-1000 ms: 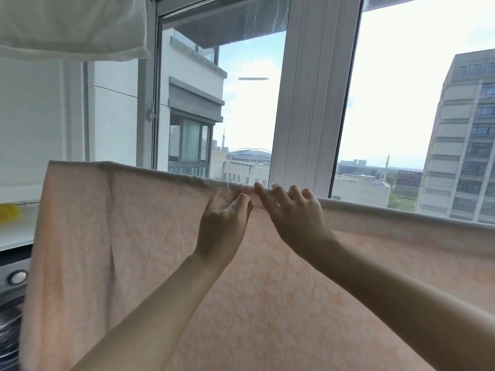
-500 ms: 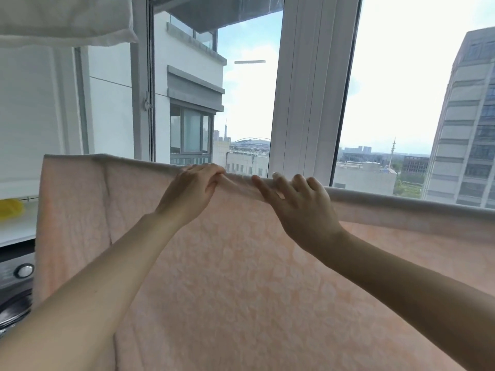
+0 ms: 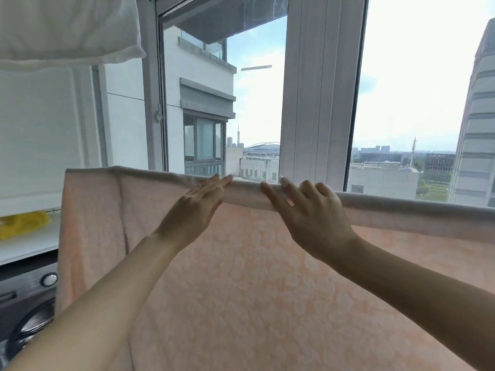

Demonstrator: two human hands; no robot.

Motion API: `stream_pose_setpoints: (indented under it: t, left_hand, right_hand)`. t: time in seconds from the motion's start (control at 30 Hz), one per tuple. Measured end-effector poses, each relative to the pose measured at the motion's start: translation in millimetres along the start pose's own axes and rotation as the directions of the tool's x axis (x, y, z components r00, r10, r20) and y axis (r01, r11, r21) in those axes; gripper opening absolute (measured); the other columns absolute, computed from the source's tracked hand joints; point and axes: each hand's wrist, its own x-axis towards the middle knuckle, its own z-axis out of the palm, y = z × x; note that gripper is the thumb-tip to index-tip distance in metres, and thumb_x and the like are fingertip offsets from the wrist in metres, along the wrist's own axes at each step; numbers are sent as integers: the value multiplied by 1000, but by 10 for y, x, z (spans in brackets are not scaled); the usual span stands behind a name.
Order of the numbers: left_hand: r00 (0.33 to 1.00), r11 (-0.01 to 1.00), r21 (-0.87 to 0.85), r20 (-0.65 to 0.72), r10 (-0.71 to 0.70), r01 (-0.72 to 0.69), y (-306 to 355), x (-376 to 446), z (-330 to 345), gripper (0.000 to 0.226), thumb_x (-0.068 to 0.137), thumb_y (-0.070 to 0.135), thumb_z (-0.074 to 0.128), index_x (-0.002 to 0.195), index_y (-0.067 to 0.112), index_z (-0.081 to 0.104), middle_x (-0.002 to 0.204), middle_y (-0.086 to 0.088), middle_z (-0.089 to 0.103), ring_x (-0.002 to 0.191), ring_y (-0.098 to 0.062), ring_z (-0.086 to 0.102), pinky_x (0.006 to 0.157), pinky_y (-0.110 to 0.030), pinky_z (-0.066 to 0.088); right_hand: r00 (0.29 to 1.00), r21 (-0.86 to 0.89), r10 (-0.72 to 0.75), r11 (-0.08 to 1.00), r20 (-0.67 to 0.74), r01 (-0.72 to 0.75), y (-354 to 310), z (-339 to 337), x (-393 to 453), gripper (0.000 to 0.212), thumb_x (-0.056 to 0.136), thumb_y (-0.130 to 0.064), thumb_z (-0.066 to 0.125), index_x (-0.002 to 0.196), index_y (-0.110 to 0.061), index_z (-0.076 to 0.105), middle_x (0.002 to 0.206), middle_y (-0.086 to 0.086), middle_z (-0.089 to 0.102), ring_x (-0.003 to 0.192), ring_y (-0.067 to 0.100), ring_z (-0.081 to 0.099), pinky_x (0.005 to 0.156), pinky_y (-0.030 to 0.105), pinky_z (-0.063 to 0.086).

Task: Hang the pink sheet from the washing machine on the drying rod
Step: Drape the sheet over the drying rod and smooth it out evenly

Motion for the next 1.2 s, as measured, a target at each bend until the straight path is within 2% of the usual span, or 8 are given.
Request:
stream_pose_setpoints:
  t: [0.13,0.23,0.57,0.7,0.8,0.9,1.03,1.2]
  left_hand:
    - [995,998,22,-86,-57,59,-6,24,57,10,97,12,52,107,13,50,139,-9,54,131,-30,47,96,-55,50]
    - [991,997,26,-119,-66,69,-3,7,72,5,98,16,48,103,14,46,138,-11,55,131,-31,48,96,-54,50]
    - [976,991,76,-193,-97,113,-12,-3,154,26,99,24,45,108,4,58,134,-11,59,126,-27,54,96,-47,52]
    - [968,989,61,-221,-120,136,6,-8,183,33,98,26,45,116,2,60,135,-9,58,125,-26,54,95,-47,53]
    - [953,988,24,-268,-140,152,25,-1,205,30,96,24,49,112,2,63,130,-9,62,121,-26,58,90,-48,56]
    - [925,988,-46,-347,-157,151,35,4,216,22,94,20,54,99,2,64,121,-11,67,111,-26,65,83,-42,59]
    - [894,987,-63,-420,-160,147,30,-11,241,17,90,13,61,97,-1,65,109,-12,71,98,-24,70,79,-30,57]
    - [884,989,-58,-444,-145,133,3,10,247,20,90,18,63,97,1,67,104,-10,73,94,-22,71,75,-32,59]
  right_hand:
    - [1000,24,-7,1000,-13,8,-58,19,29,57,84,-12,64,138,-9,49,137,20,52,107,38,59,83,46,50]
    - [1000,35,-3,999,15,3,-113,18,76,59,83,-13,65,139,-8,48,139,20,50,114,40,55,88,48,49]
    - [991,92,29,995,128,-41,-442,95,406,60,81,-22,68,136,-3,50,136,21,53,117,39,56,93,48,48]
    - [981,55,25,998,194,-37,-507,129,518,70,82,-24,68,142,0,40,141,21,48,119,38,54,95,47,46]
    - [969,19,-7,1000,248,3,-525,136,634,70,94,-21,54,150,1,16,147,22,39,121,37,52,96,44,45]
    - [982,-10,-14,1000,188,16,-549,167,734,65,100,-16,41,150,0,5,120,15,56,95,28,60,77,35,48]
    - [985,-97,16,995,172,1,-644,212,792,57,99,-20,36,150,-4,17,102,7,63,81,22,62,67,31,46]
    - [994,-141,64,989,86,-51,-748,315,859,53,86,-21,43,138,-12,50,82,0,67,67,19,63,63,31,50]
